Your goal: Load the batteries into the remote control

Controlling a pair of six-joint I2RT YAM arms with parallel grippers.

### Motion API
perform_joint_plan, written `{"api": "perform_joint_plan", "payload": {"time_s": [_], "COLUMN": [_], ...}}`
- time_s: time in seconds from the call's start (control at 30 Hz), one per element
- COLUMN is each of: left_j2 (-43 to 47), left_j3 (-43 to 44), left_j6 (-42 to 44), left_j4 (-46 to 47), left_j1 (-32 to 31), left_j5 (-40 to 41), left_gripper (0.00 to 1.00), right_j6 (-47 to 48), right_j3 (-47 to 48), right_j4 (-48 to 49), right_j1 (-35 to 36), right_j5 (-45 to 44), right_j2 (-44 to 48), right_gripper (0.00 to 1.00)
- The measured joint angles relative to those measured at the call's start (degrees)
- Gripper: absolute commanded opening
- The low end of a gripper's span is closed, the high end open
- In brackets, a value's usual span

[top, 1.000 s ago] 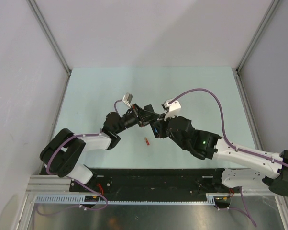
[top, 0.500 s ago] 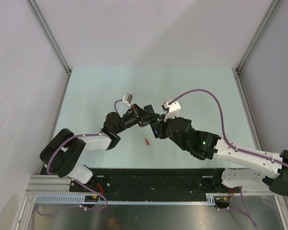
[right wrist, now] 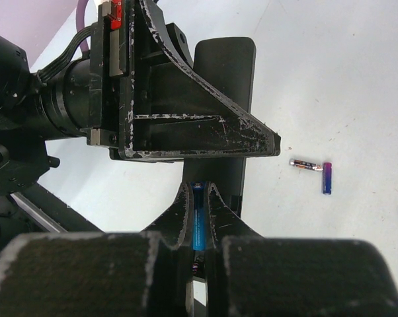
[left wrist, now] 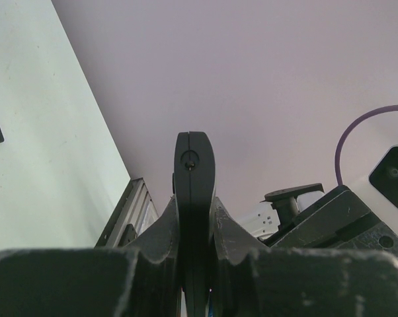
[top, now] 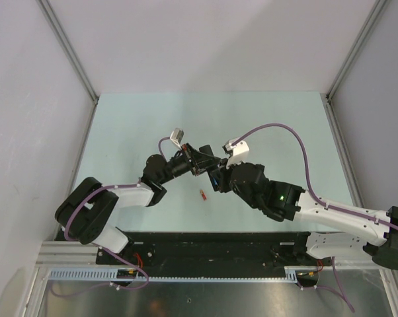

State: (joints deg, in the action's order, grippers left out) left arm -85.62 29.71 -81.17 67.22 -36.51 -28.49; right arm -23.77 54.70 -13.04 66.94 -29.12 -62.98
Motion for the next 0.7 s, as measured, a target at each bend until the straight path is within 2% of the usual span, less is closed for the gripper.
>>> {"api": "perform_joint_plan", "payload": {"time_s": [0.7], "left_j2": [0.2], "left_j3": [0.0], "left_j6": [0.2], "left_j4": [0.0], "left_j1": [0.0], "left_j5": [-0.2], "left_gripper": [0.00], "right_j6": [-0.3], "right_j3": [0.0], "right_j4": [-1.7], "right_j1": [1.2], "right_j5": [0.0], "right_j2": [0.2], "right_gripper": [0.00]}}
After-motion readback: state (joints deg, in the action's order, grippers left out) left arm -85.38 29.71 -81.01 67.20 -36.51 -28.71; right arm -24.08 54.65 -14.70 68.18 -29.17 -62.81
